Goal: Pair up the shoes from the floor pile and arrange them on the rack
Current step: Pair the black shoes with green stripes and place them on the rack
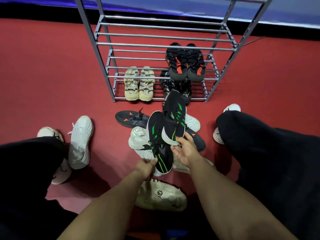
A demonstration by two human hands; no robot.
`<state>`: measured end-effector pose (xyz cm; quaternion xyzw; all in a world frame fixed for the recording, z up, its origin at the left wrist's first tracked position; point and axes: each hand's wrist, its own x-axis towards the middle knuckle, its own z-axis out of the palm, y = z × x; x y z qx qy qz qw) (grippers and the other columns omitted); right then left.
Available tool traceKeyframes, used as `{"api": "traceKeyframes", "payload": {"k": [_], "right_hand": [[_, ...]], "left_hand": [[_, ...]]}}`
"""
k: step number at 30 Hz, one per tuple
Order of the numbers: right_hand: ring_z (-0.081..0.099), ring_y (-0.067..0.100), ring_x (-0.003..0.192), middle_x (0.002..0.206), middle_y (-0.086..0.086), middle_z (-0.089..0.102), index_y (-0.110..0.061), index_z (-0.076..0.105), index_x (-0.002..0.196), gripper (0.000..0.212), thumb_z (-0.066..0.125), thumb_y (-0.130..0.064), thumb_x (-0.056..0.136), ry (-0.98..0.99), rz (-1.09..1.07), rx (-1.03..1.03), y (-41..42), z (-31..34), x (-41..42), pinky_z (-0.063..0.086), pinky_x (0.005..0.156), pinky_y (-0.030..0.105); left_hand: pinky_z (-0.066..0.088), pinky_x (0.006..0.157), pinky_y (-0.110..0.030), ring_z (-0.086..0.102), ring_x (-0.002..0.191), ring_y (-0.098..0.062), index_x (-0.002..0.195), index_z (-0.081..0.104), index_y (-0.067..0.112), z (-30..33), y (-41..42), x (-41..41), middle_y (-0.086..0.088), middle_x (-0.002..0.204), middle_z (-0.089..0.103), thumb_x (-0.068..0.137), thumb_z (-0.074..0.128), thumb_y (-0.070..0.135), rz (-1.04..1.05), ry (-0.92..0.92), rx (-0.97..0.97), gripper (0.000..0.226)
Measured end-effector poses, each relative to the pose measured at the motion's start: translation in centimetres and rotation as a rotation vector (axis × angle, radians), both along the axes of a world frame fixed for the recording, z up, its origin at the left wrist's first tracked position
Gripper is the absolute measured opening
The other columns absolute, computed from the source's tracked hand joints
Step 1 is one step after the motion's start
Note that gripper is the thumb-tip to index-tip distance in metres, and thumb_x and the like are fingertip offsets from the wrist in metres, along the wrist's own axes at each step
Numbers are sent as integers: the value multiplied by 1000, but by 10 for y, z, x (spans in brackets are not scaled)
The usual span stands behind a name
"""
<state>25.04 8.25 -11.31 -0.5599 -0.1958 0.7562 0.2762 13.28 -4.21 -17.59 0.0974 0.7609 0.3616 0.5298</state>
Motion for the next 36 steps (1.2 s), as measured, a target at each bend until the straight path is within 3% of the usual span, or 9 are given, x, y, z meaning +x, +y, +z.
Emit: {"api": "traceKeyframes", "payload": {"k": [2, 4, 7, 9, 11, 18, 21, 25, 36], "right_hand": [[68, 22, 97, 113, 2, 70, -38, 39, 143, 63, 53, -2, 94, -1, -21, -32, 1, -6, 6, 52, 87, 35], [66, 25, 109, 122, 2, 68, -39, 42, 143, 60, 49, -2, 96, -8, -15, -52, 0, -11, 12, 50, 93, 36], [64, 26, 114, 125, 2, 67, -38, 46, 139, 57, 47, -1, 96, -48, -11, -79, -3, -14, 21, 51, 82, 32], [66, 24, 110, 123, 0, 69, -40, 46, 139, 60, 48, -1, 94, -92, -1, -101, -7, -16, 25, 51, 77, 32], [67, 22, 104, 120, -1, 71, -39, 50, 135, 57, 47, -1, 92, -135, 34, -100, -9, -19, 26, 51, 76, 33], [66, 23, 90, 117, 5, 69, -30, 56, 123, 31, 59, -18, 94, -145, 16, -99, -1, -7, 13, 52, 69, 32], [61, 22, 79, 114, 7, 70, -26, 55, 129, 40, 66, -21, 91, -111, -54, -86, 1, 2, 8, 50, 57, 25], [62, 21, 69, 85, 7, 68, -15, 59, 121, 28, 59, -14, 92, -38, -70, -88, 3, 20, 1, 47, 57, 28], [65, 19, 73, 76, 3, 74, -16, 66, 101, 14, 55, -11, 94, 56, 232, 71, 9, 80, -13, 51, 64, 29]], "left_hand": [[45, 55, -28, 54, 55, -23, 91, 57, 8, -12, -4, 8, -13, 75, 63, 83, 67, 47, -104, -24, -43, 41], [52, 68, -40, 61, 67, -26, 101, 54, 8, -33, -3, 11, -15, 81, 66, 79, 72, 44, -88, 6, -55, 46], [52, 91, -52, 66, 94, -37, 116, 49, 9, -49, 1, 11, -18, 103, 67, 75, 70, 51, -100, 47, -73, 63], [51, 95, -47, 65, 99, -34, 112, 55, 10, -36, 4, 11, -16, 108, 67, 81, 67, 48, -145, 68, -68, 51], [53, 89, -39, 66, 89, -29, 99, 62, 12, -17, 9, 13, -16, 100, 70, 88, 65, 39, -175, 91, -55, 30], [49, 59, -36, 51, 56, -22, 87, 54, 11, 7, 23, 1, -11, 71, 56, 87, 68, 25, -122, 101, -63, 19], [31, 34, -15, 40, 35, -14, 83, 53, 8, 32, 31, -19, -9, 58, 46, 92, 62, 22, -222, 54, -59, 19], [42, 39, -16, 45, 54, -12, 85, 58, 11, 68, 37, -52, -3, 70, 52, 96, 56, 19, -171, -54, -15, 14], [59, 59, -24, 58, 71, -16, 88, 59, 5, 161, 14, -134, -7, 83, 59, 98, 53, 18, -34, -110, 37, 17]]}}
